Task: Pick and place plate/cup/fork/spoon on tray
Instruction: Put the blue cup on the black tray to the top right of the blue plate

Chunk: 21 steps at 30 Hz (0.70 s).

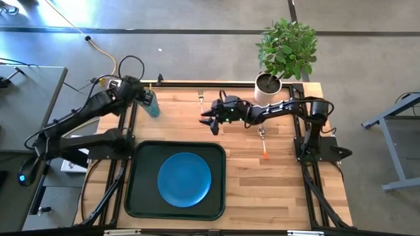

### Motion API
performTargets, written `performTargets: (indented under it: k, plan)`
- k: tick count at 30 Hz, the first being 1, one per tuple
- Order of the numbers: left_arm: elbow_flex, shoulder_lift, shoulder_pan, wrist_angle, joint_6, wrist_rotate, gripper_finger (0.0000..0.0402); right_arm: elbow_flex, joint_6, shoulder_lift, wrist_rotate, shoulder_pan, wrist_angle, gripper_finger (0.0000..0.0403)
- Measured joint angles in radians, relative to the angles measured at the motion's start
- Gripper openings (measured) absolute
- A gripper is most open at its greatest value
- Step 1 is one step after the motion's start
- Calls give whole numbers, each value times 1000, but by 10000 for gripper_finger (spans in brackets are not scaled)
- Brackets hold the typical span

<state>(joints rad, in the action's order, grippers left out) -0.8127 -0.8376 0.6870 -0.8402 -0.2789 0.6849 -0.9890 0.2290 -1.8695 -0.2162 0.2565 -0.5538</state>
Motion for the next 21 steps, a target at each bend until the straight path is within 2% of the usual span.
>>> performTargets:
  k: [5,6,9,17,21]
  plan:
    - [0,-103,121,47,48,-145,168,56,10,3,4,-27,-13,174]
    - [0,-119,131,44,53,-132,164,66,10,3,4,-33,-11,174]
    - [-11,-141,119,-9,52,-98,151,93,24,6,4,-48,-14,174]
    - [-13,-163,121,-60,54,-261,117,132,33,6,0,-59,-14,174]
    - [-13,-188,125,-62,61,-284,104,132,28,6,0,-53,-28,174]
